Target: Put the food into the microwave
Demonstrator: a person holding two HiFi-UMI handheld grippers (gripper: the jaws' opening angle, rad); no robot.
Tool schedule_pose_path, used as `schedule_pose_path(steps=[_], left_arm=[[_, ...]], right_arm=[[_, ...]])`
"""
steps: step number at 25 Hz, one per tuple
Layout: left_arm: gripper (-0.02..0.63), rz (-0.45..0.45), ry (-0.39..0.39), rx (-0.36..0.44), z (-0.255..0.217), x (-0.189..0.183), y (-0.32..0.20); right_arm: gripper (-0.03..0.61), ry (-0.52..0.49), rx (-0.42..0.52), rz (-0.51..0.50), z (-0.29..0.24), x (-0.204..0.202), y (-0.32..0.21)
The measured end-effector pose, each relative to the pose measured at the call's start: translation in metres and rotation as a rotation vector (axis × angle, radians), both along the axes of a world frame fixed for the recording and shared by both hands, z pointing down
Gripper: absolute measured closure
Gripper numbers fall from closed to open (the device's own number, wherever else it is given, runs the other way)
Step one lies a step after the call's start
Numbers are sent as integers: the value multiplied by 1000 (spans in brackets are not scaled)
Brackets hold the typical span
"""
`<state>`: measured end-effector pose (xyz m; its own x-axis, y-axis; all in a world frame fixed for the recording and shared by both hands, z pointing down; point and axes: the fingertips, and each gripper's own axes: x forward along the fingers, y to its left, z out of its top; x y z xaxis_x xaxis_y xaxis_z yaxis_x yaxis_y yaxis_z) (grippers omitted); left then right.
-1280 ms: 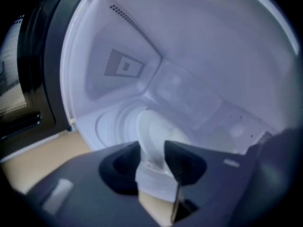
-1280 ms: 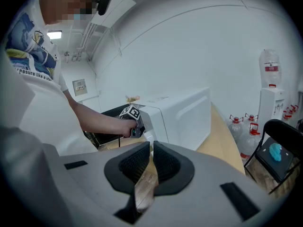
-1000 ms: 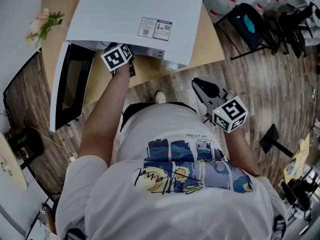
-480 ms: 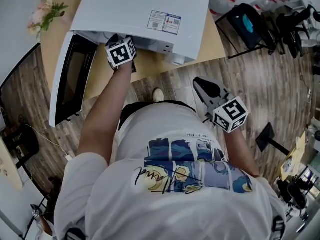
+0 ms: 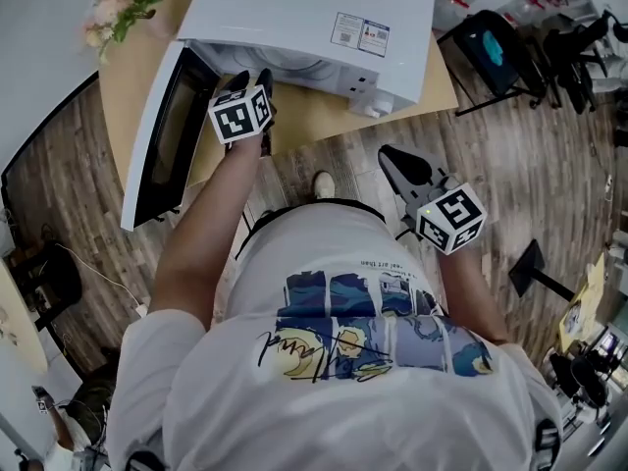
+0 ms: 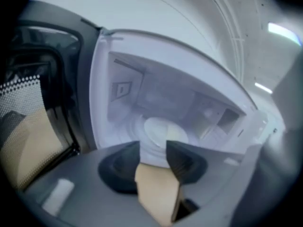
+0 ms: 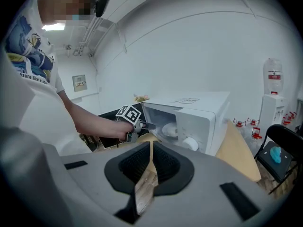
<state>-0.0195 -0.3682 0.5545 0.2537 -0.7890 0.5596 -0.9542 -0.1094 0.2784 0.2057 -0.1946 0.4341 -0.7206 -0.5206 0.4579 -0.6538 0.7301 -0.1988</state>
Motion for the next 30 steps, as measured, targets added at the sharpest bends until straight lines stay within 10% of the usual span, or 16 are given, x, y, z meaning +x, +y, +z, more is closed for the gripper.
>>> schedule_pose_path(steps=[9,30], left_arm=[[599,208,-11,60,-27,-11,75],[605,573,129,164,-105,-25,259]], right_arm=[[561,1,-1,-8,0,-55,41],[569,1,25,48,-5,-128,140]])
